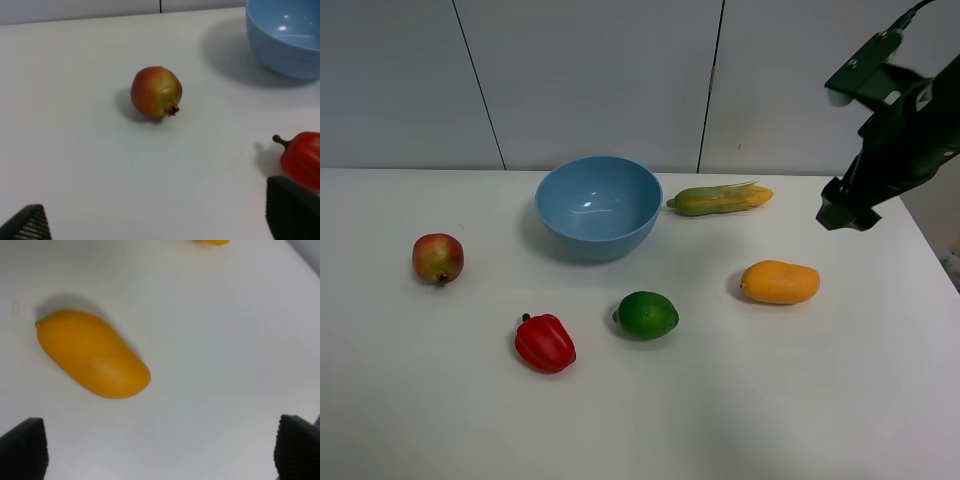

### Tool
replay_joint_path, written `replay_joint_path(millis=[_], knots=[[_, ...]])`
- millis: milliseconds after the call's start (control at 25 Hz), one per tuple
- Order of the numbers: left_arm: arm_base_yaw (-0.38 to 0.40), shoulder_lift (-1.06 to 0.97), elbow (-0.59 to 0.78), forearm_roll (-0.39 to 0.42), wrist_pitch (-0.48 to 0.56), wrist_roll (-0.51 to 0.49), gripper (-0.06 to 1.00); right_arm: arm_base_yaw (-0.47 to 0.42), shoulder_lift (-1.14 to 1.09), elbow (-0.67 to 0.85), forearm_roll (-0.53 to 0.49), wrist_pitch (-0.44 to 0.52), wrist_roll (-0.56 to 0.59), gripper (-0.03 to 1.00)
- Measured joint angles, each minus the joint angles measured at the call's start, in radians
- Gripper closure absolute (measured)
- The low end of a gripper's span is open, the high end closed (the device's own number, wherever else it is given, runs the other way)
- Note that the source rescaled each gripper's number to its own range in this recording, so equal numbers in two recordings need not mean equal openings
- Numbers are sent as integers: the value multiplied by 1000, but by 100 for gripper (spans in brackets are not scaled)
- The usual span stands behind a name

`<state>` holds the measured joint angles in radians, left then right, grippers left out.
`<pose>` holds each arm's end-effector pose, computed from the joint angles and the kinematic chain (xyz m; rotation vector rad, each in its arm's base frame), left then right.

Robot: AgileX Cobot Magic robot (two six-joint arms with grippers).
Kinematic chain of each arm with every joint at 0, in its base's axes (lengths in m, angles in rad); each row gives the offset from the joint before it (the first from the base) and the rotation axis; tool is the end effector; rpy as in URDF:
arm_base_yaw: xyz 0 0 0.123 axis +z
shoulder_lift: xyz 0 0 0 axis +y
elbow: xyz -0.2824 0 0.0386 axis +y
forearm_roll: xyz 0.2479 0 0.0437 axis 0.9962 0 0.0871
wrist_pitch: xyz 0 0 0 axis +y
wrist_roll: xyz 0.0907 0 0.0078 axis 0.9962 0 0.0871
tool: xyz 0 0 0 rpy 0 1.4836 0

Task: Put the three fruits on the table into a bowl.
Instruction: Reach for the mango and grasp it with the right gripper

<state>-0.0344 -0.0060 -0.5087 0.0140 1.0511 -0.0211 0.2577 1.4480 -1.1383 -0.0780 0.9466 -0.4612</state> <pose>-0.0064 0.0013 0.2803 0.0127 2.0199 -0.0185 0.2806 0.0680 0.2905 -1.0076 2.5537 -0.1559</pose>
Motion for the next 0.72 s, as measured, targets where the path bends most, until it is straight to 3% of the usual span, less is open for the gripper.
replay_joint_path(millis=[120, 400, 600, 720], knots=[[0, 0, 1, 0, 0, 0, 50, 0, 128, 0, 12, -2, -81, 28], [0, 0, 1, 0, 0, 0, 50, -3, 305, 0, 38, -120, -97, 28], [0, 0, 1, 0, 0, 0, 50, -4, 397, -1, 47, -196, -99, 9], [0, 0, 1, 0, 0, 0, 50, -4, 453, -1, 68, -205, -104, 4]])
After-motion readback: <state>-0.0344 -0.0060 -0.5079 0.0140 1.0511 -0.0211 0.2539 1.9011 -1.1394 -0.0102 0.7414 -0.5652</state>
